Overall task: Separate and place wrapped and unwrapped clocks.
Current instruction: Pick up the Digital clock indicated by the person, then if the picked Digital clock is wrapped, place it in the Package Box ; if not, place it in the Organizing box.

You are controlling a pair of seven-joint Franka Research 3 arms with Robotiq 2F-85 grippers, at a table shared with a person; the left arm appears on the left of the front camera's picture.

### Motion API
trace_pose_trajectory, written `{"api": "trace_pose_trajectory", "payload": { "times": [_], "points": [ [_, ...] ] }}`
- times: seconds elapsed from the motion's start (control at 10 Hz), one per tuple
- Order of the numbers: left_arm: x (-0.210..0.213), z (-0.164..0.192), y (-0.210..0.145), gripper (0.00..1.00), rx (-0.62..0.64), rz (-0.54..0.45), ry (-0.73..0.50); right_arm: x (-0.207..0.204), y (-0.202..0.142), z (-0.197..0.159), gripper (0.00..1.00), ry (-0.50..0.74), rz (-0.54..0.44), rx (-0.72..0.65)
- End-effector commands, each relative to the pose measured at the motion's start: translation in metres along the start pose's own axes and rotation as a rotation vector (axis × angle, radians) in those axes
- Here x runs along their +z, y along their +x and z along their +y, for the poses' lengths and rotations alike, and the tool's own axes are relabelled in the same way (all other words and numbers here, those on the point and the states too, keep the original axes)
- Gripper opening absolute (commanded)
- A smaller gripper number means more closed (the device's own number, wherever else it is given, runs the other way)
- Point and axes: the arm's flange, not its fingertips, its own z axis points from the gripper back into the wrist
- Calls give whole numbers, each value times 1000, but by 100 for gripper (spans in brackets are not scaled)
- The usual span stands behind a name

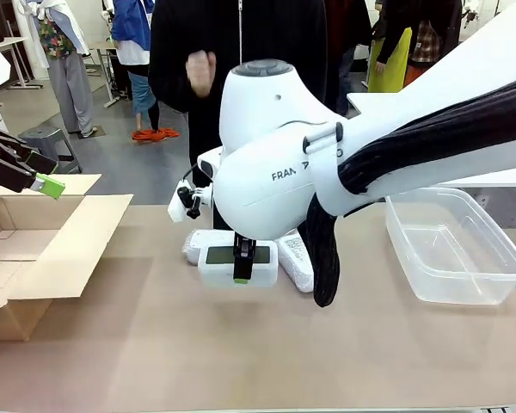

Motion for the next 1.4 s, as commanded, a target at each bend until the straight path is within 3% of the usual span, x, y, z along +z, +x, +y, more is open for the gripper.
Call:
{"api": "trace_pose_trajectory", "payload": {
  "times": [0.0, 1.3],
  "points": [
    [0, 2, 0, 100, -11, -16, -11, 1, 2, -4, 57, 10, -8, -5],
    [0, 2, 0, 100, -11, -16, -11, 0, 0, 0, 57, 0, 0, 0]
  ]
}}
